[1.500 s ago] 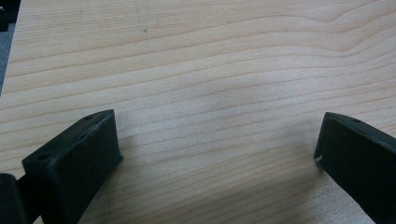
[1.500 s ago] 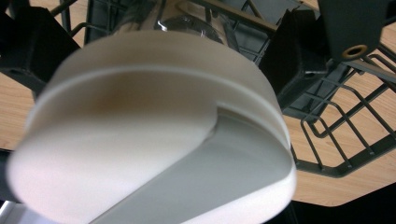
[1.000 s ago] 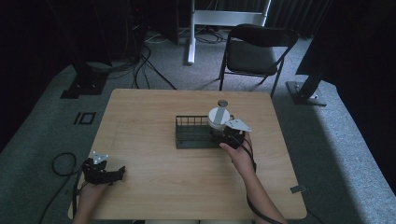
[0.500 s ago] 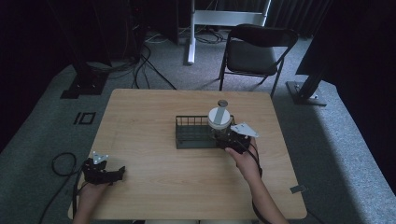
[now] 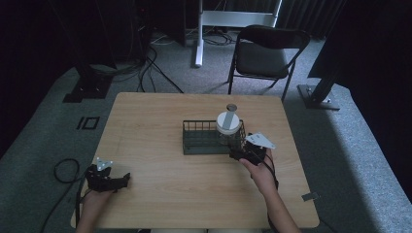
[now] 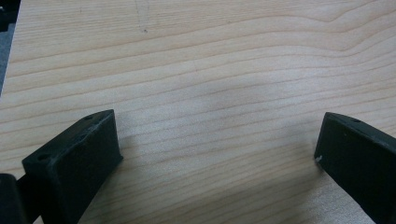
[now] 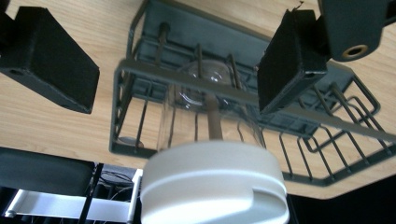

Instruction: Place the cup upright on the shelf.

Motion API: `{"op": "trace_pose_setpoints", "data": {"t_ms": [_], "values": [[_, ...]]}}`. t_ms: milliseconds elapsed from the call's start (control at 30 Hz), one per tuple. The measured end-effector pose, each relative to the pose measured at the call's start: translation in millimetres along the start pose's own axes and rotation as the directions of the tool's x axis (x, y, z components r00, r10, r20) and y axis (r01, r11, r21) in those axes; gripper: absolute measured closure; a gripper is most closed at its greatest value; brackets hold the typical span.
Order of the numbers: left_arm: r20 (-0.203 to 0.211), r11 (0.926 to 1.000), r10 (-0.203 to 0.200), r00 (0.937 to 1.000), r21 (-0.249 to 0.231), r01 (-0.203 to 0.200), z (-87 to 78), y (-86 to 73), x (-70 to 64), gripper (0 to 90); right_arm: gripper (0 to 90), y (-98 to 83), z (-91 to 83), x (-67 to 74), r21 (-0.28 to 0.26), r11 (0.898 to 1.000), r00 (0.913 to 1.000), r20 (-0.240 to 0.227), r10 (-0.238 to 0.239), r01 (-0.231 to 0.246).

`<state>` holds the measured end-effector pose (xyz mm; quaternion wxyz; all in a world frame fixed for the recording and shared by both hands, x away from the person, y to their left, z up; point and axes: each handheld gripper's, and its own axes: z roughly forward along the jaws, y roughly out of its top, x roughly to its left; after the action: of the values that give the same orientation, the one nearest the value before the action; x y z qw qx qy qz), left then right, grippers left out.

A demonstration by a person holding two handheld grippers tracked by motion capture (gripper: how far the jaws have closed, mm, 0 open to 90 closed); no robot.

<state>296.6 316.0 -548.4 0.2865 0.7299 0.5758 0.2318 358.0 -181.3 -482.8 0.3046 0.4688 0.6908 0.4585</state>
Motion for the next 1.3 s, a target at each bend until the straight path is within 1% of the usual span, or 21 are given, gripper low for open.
{"op": "trace_pose_setpoints", "data": {"t_ms": [67,233,433,567,733,800,867,900,1000,1067,1167,1233,1300], "values": [[0.000,1.0000,0.000,1.0000,0.000,0.000,0.0,0.0,0.0,0.2,12.9,-3.3,-0.8,-1.4,0.009,1.000,0.9999,0.002,-0.011,0.011],[0.000,1.0000,0.000,1.0000,0.000,0.000,0.0,0.0,0.0,0.2,13.1,-11.4,-4.3,-5.1,0.019,1.000,1.0000,0.004,-0.008,0.008],[0.000,1.0000,0.000,1.0000,0.000,0.000,0.0,0.0,0.0,0.2,13.0,-24.7,-6.5,-9.7,0.035,0.999,0.9999,-0.002,0.015,-0.015],[0.000,1.0000,0.000,1.0000,0.000,0.000,0.0,0.0,0.0,0.2,13.0,-33.3,-6.5,-13.5,0.059,0.998,0.9999,-0.003,0.011,-0.010],[0.000,1.0000,0.000,1.0000,0.000,0.000,0.0,0.0,0.0,0.2,13.0,-43.5,-7.8,-17.2,0.080,0.997,0.9999,0.006,0.009,-0.010],[0.000,1.0000,0.000,1.0000,0.000,0.000,0.0,0.0,0.0,0.2,12.9,-47.9,-8.1,-18.3,0.083,0.996,0.9999,-0.005,0.015,-0.015],[0.000,1.0000,0.000,1.0000,0.000,0.000,0.0,0.0,0.0,0.2,12.9,-51.9,-8.2,-18.9,0.096,0.995,1.0000,-0.007,0.005,-0.004],[0.000,1.0000,0.001,1.0000,0.000,-0.001,0.0,0.0,0.0,0.2,12.9,-53.5,-8.3,-19.3,0.104,0.995,0.9999,-0.011,0.009,-0.008],[0.000,1.0000,0.001,1.0000,0.001,-0.001,-0.1,0.0,0.1,0.2,12.9,-57.0,-9.0,-21.3,0.104,0.994,0.9998,-0.005,0.017,-0.016],[0.000,1.0000,0.001,1.0000,0.001,-0.001,-0.1,0.0,0.0,0.2,12.9,-58.7,-9.5,-22.7,0.109,0.994,0.9998,-0.007,0.017,-0.016],[-0.001,1.0000,0.001,1.0000,0.000,-0.001,0.0,0.0,0.0,0.2,13.0,-61.1,-10.8,-24.5,0.134,0.991,0.9998,-0.016,0.007,-0.005],[-0.001,1.0000,0.002,1.0000,0.000,-0.002,0.0,0.0,0.1,0.2,12.9,-62.4,-11.6,-25.4,0.139,0.990,1.0000,-0.008,-0.004,0.005],[-0.001,1.0000,0.001,1.0000,0.000,-0.001,0.0,0.0,0.0,0.2,12.9,-64.5,-11.7,-28.1,0.146,0.989,1.0000,-0.003,0.007,-0.007]]}}
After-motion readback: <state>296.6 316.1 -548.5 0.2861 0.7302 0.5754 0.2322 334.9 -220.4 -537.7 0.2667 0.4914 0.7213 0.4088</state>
